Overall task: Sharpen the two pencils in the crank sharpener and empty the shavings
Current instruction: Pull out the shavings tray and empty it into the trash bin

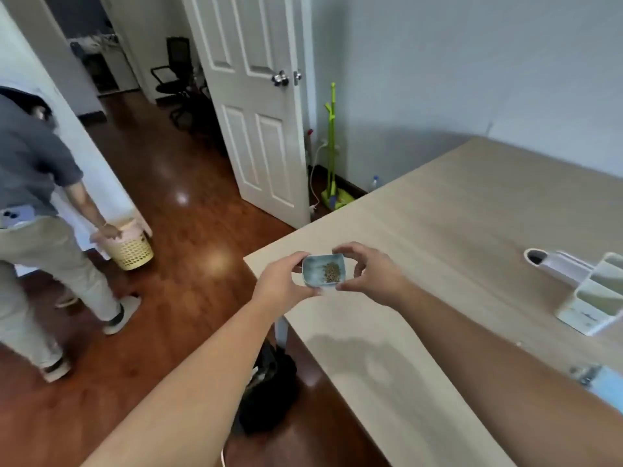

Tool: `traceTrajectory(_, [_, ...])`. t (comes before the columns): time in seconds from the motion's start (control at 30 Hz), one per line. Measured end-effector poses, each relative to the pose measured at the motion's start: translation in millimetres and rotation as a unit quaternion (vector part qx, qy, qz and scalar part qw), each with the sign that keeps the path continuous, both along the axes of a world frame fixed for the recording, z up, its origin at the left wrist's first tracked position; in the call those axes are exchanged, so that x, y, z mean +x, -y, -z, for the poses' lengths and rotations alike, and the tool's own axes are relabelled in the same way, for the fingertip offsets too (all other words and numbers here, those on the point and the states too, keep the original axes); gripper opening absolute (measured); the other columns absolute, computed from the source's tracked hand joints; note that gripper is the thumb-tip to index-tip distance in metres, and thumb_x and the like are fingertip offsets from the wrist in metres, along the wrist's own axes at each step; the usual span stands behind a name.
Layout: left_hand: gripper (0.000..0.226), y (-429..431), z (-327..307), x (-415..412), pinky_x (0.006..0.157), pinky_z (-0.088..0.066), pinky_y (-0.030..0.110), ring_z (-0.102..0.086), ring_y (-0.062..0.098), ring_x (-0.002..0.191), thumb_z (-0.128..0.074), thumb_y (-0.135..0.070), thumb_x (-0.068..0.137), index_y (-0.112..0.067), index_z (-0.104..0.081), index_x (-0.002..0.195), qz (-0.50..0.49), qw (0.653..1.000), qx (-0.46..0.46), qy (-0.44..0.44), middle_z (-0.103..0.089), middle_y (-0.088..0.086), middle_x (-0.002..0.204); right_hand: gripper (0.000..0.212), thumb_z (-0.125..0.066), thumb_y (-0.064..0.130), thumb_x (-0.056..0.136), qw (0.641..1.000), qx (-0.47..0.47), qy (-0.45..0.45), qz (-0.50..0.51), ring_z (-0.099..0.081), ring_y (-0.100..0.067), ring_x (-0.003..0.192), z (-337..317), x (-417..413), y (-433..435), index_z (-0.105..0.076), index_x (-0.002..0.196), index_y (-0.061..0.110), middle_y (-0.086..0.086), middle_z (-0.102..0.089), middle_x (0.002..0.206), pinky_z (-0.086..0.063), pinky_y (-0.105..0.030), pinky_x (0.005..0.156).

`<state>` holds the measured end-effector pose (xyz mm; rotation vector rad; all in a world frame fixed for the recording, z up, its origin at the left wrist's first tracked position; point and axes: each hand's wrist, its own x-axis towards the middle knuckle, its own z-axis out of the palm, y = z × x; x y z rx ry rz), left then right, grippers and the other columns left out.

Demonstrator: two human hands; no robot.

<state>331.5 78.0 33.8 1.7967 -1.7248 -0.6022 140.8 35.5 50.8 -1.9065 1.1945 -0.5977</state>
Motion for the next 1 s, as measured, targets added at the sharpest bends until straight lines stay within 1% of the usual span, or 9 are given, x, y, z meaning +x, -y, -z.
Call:
traceTrajectory(0.07, [0.064, -15, 5, 53, 0.092, -0.051, 0.035, -0.063, 0.01, 0.1, -0.09, -0.029, 0.06, -0.025, -0.063, 0.118, -0.042, 0.999, 0.002, 0.0, -0.07, -0.01, 0.109, 0.062, -0.08, 0.02, 0.071, 0.999, 0.019, 0.002, -0.042, -0.055, -0.014, 0.086, 8, 54, 1, -0.052, 0.126, 0.029, 0.011, -0.059, 0.124, -0.046, -0.018, 0.071])
traceTrajectory(0.17, [0.06, -34, 14, 136, 0.093, -0.051, 0.032, -0.064, 0.004, 0.096, -0.09, -0.026, 0.058, -0.03, -0.065, 0.113, -0.094, 0.995, 0.015, -0.012, -0.069, -0.019, 0.102, 0.052, -0.068, 0.026, 0.083, 0.986, 0.13, 0.062, -0.078, -0.059, -0.019, 0.107, 28, 140, 4, -0.048, 0.131, 0.024, 0.005, -0.056, 0.131, -0.049, -0.024, 0.082])
traceTrajectory(0.27, [0.059, -48, 28, 201, 0.095, -0.049, 0.032, -0.063, 0.006, 0.099, -0.09, -0.022, 0.058, -0.029, -0.066, 0.111, -0.112, 0.993, 0.039, -0.023, -0.065, -0.022, 0.1, 0.035, -0.051, 0.025, 0.095, 0.96, 0.255, 0.094, -0.073, -0.062, -0.014, 0.099, 46, 212, 3, -0.053, 0.129, 0.02, -0.004, -0.064, 0.123, -0.05, -0.022, 0.071])
traceTrajectory(0.37, [0.062, -57, 56, 249, 0.097, -0.046, 0.027, -0.06, 0.007, 0.104, -0.09, -0.023, 0.058, -0.026, -0.066, 0.115, -0.138, 0.987, 0.071, -0.034, -0.065, -0.017, 0.108, 0.028, -0.047, 0.021, 0.097, 0.929, 0.337, 0.105, -0.11, -0.064, -0.012, 0.088, 73, 269, 1, -0.055, 0.124, 0.022, -0.002, -0.067, 0.107, -0.053, -0.022, 0.071])
traceTrajectory(0.5, [0.064, -62, 109, 280, 0.095, -0.047, 0.031, -0.06, 0.011, 0.106, -0.089, -0.03, 0.057, -0.029, -0.063, 0.116, -0.161, 0.977, 0.131, -0.047, -0.066, -0.008, 0.113, 0.028, -0.049, 0.016, 0.096, 0.902, 0.406, 0.087, -0.122, -0.066, -0.014, 0.096, 118, 306, 4, -0.054, 0.123, 0.022, -0.006, -0.065, 0.116, -0.056, -0.019, 0.073])
traceTrajectory(0.63, [0.062, -67, 182, 288, 0.092, -0.047, 0.03, -0.06, 0.014, 0.105, -0.086, -0.029, 0.061, -0.025, -0.06, 0.117, -0.195, 0.959, 0.193, -0.073, -0.064, -0.004, 0.113, 0.033, -0.049, 0.01, 0.095, 0.879, 0.464, 0.057, -0.092, -0.067, -0.016, 0.094, 188, 321, 11, -0.052, 0.128, 0.013, -0.01, -0.063, 0.118, -0.057, -0.02, 0.075])
traceTrajectory(0.73, [0.061, -82, 252, 283, 0.099, -0.047, 0.035, -0.058, 0.019, 0.115, -0.078, -0.029, 0.073, -0.02, -0.053, 0.128, -0.223, 0.934, 0.268, -0.075, -0.059, 0.001, 0.125, 0.036, -0.05, 0.008, 0.095, 0.881, 0.471, 0.012, -0.028, -0.063, -0.028, 0.104, 251, 323, 14, -0.047, 0.131, 0.003, -0.016, -0.06, 0.115, -0.051, -0.031, 0.087])
traceTrajectory(0.83, [0.058, -96, 324, 277, 0.103, -0.043, 0.036, -0.051, 0.024, 0.125, -0.068, -0.03, 0.083, -0.016, -0.046, 0.135, -0.226, 0.909, 0.345, -0.063, -0.054, 0.007, 0.133, 0.036, -0.054, 0.007, 0.093, 0.898, 0.435, -0.052, 0.031, -0.059, -0.027, 0.1, 319, 326, 21, -0.049, 0.127, -0.003, -0.016, -0.059, 0.111, -0.049, -0.036, 0.089])
traceTrajectory(1.0, [0.076, -96, 411, 269, 0.109, -0.034, 0.038, -0.037, 0.027, 0.139, -0.06, -0.038, 0.09, -0.011, -0.022, 0.15, -0.177, 0.882, 0.436, -0.028, -0.035, 0.008, 0.153, 0.031, -0.07, 0.01, 0.08, 0.941, 0.269, -0.201, -0.035, -0.063, -0.025, 0.093, 419, 339, 27, -0.06, 0.11, 0.006, -0.01, -0.068, 0.108, -0.052, -0.039, 0.089])
